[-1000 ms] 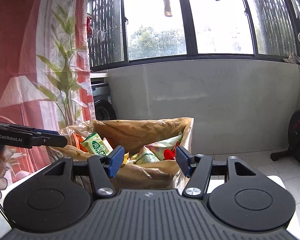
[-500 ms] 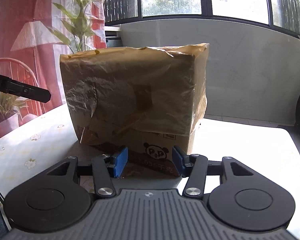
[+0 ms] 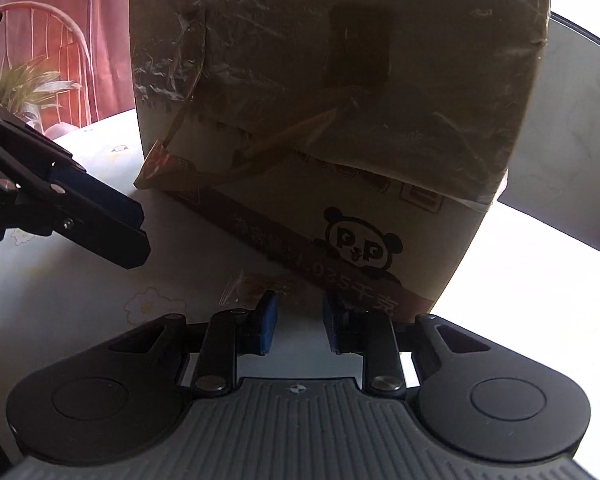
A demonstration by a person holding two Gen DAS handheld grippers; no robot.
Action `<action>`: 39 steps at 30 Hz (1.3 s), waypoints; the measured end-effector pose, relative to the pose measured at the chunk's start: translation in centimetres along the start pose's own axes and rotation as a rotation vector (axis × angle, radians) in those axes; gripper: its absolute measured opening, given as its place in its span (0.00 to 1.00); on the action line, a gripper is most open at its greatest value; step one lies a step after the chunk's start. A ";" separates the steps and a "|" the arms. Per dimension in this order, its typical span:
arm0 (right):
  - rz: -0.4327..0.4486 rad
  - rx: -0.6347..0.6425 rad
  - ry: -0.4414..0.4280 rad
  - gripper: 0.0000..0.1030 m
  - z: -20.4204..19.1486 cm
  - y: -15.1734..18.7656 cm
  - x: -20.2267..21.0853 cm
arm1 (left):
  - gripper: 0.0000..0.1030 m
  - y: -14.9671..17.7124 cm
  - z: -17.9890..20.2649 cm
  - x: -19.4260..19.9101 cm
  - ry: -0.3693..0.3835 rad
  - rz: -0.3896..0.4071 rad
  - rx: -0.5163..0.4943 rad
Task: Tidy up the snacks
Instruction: 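Move both tools back to the table beside the box toward a small clear packet, then pinch the small clear packet with the left tool and lift it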
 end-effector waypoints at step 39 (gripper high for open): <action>0.038 -0.018 -0.093 0.05 -1.9 -0.7 1.8 | 0.06 1.9 2.4 -6.5 0.000 0.040 -0.116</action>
Point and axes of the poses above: each gripper's, at about its wrist camera, not at the fingertips, and x roughly against the way its jaws point, z to its right, y to its underside, the point moved 4 cm from there along -x, roughly the way its jaws point, and after that the axes turned 12 degrees about x, right-handed, at the moved point
